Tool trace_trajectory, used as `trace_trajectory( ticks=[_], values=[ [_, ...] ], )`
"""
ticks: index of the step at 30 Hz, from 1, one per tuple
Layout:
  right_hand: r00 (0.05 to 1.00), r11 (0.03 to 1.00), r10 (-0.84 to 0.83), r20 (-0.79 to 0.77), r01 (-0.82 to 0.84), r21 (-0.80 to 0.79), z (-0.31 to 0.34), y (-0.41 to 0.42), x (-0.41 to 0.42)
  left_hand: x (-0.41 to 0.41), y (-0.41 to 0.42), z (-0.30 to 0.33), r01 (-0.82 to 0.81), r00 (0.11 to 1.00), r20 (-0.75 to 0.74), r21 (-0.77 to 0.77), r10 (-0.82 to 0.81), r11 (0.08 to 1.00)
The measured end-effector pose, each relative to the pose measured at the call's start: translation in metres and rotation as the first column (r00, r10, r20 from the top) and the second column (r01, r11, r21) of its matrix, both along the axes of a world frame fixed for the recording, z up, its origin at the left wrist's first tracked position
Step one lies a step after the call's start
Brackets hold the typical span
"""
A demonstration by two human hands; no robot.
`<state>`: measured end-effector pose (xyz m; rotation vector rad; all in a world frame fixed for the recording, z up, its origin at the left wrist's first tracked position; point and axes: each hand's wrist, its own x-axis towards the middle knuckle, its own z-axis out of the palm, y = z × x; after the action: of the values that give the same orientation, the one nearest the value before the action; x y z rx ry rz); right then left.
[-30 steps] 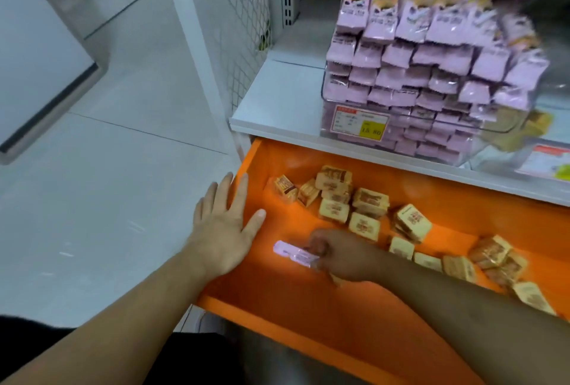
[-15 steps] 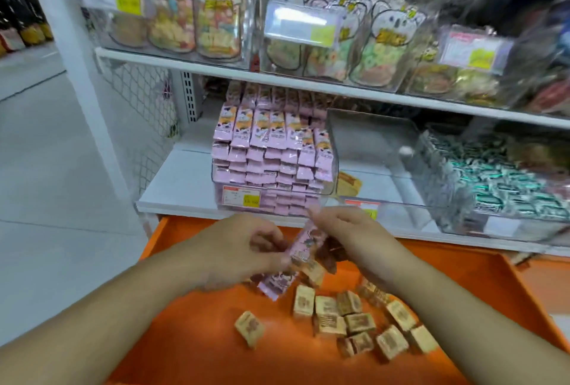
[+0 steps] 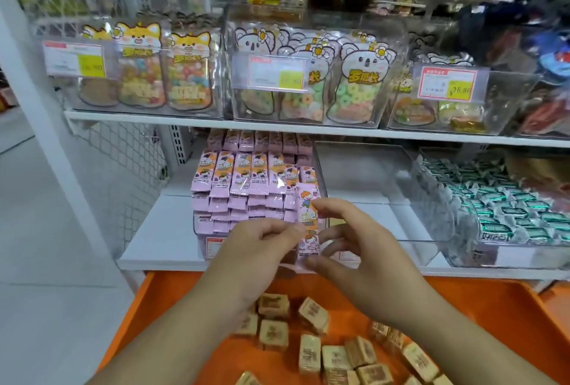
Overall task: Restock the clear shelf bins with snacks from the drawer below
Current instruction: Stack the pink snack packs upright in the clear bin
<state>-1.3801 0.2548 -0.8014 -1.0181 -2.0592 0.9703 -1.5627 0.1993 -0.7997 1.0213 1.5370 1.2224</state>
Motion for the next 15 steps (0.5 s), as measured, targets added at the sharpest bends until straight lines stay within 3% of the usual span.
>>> trace_trajectory(
  ticks=[6, 11, 15],
  values=[
    [0.989, 0.992, -0.116, -0.09, 0.121, 0.044, -0.004, 0.023, 0.001, 0.011, 0.014, 0.015, 0.033, 0.978, -0.209, 0.076, -0.017, 0.997],
    [0.978, 0.984, -0.171, -0.115, 0.175, 0.025, -0.002, 0.037, -0.01, 0.013, 0.025, 0.017, 0.119, 0.896, -0.442, 0.129, -0.05, 0.985],
    [0.97, 0.976, -0.207, -0.127, 0.213, 0.043, -0.003, 0.04, -0.018, 0.006, 0.034, 0.006, 0.126, 0.765, -0.644, 0.181, 0.021, 0.975]
  ],
)
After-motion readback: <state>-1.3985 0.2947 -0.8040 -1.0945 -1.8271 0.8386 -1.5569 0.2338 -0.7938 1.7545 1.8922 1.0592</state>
